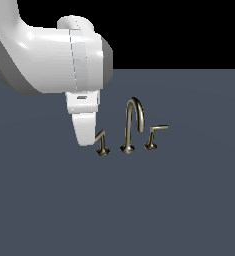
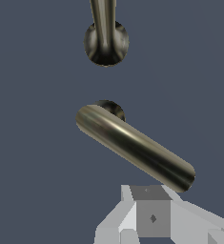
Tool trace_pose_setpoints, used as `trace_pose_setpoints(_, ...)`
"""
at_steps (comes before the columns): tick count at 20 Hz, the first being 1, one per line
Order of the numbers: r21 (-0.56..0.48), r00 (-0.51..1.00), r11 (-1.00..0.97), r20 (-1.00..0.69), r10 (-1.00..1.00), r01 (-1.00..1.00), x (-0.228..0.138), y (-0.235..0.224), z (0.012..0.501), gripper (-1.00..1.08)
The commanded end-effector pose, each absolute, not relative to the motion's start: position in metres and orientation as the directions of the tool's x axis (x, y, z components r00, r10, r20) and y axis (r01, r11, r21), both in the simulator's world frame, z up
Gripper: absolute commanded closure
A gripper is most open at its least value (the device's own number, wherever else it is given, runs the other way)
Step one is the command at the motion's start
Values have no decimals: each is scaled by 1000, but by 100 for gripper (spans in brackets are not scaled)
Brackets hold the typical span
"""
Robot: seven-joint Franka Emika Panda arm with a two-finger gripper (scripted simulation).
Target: Turn on the faucet by rotating a designated handle.
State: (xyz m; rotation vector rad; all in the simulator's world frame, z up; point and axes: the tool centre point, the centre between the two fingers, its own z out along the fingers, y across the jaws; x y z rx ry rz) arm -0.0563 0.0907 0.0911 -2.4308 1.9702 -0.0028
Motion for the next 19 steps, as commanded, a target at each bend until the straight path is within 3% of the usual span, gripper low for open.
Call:
trace_pose_setpoints(1, -6, 194, -194, -3, -981, -981, -61, 73, 91, 108)
trace_pose_setpoints(7, -1, 189, -189, 0, -982, -982, -72, 47, 91, 108)
trace_pose_setpoints(9, -6, 220, -220, -7, -975, -975, -71, 68, 91, 108)
trace_pose_setpoints(19, 0, 191, -191, -1, -982, -982, -54, 11, 91, 108)
